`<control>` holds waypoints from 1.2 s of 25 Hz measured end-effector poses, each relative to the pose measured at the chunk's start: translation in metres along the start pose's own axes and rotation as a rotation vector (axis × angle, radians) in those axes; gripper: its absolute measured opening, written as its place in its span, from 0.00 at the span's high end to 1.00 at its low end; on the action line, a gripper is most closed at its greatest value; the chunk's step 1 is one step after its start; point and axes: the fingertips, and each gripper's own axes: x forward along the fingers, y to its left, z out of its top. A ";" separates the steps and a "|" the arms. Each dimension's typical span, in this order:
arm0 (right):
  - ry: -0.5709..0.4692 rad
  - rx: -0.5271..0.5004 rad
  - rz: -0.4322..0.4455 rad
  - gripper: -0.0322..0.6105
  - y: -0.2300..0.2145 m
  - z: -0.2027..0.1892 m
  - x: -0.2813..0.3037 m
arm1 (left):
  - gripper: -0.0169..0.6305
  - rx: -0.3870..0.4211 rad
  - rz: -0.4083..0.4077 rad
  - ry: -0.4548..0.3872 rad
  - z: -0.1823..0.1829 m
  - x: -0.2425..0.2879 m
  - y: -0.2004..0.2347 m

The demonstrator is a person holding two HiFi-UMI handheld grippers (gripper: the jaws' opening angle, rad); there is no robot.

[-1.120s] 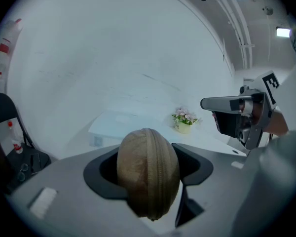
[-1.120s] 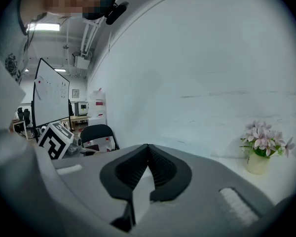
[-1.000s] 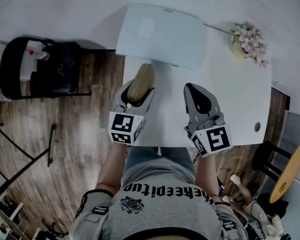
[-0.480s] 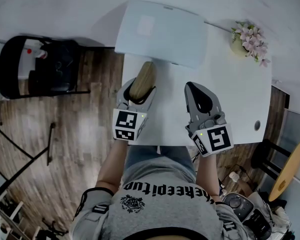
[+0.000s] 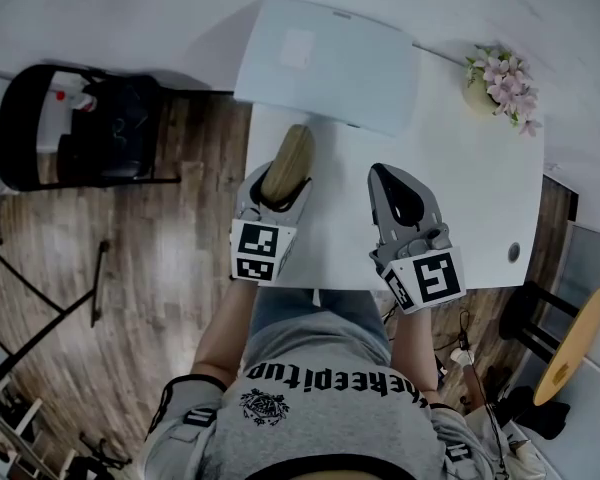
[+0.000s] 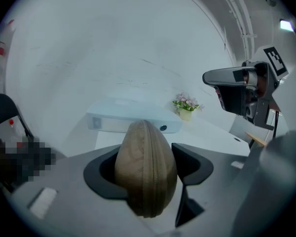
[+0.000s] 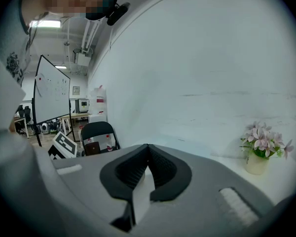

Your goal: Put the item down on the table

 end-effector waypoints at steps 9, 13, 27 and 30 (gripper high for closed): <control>0.002 -0.003 -0.001 0.95 0.004 -0.002 -0.004 | 0.52 0.003 0.008 0.065 -0.026 0.003 -0.003; 0.003 -0.002 0.001 0.95 0.005 -0.002 -0.005 | 0.52 0.010 0.008 0.060 -0.027 0.003 -0.003; -0.005 -0.003 0.025 0.95 0.009 -0.003 -0.010 | 0.39 0.066 0.002 0.014 -0.020 0.000 -0.008; -0.010 -0.006 0.040 0.95 0.012 -0.003 -0.010 | 0.37 0.064 0.016 -0.009 -0.016 -0.006 -0.005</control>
